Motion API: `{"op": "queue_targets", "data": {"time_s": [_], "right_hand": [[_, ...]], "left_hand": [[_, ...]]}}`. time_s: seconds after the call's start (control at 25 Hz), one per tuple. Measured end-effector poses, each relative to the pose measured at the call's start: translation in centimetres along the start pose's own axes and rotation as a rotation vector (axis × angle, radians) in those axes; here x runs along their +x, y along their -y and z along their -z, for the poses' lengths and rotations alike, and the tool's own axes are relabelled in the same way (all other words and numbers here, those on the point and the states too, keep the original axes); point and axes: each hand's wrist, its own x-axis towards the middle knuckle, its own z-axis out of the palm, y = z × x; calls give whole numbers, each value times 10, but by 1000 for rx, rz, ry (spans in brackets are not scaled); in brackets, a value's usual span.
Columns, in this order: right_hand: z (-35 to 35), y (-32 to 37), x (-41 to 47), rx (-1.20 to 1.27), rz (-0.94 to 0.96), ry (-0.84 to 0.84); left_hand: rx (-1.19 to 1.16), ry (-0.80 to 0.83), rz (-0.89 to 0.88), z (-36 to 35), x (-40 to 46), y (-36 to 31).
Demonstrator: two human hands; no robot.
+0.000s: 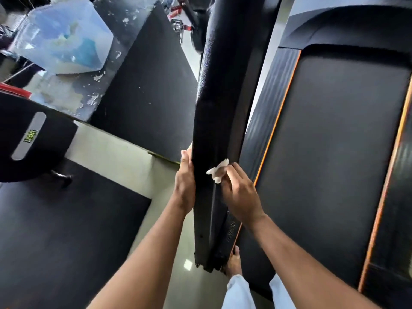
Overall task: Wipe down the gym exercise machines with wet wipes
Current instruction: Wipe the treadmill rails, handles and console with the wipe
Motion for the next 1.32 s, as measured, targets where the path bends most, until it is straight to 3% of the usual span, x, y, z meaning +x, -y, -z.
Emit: {"op": "queue_targets", "data": {"time_s": [0.12, 0.32, 0.48, 0.64, 0.76, 0.92, 1.12, 1.32], "right_hand": [[2, 14, 16, 69, -47, -155], [59, 46, 128, -81, 118, -444], [110, 46, 182, -112, 204, -370], [88, 63, 140, 43, 82, -309], [86, 70, 148, 88, 95, -390], [127, 59, 237, -22, 48, -547], [135, 58, 231, -152, 90, -406], [164, 75, 250, -270, 300, -222]], "left_hand": [[43, -105, -67, -5, 5, 3], [262, -223, -382, -29, 31, -56], [451, -296, -534, -62, 76, -146], [648, -401, -622, -68, 75, -152], [681, -443, -642, -66, 75, -145], [717, -433, -665, -66, 74, -146], [756, -419, -744, -65, 72, -145], [827, -342, -919, -60, 70, -143]]}}
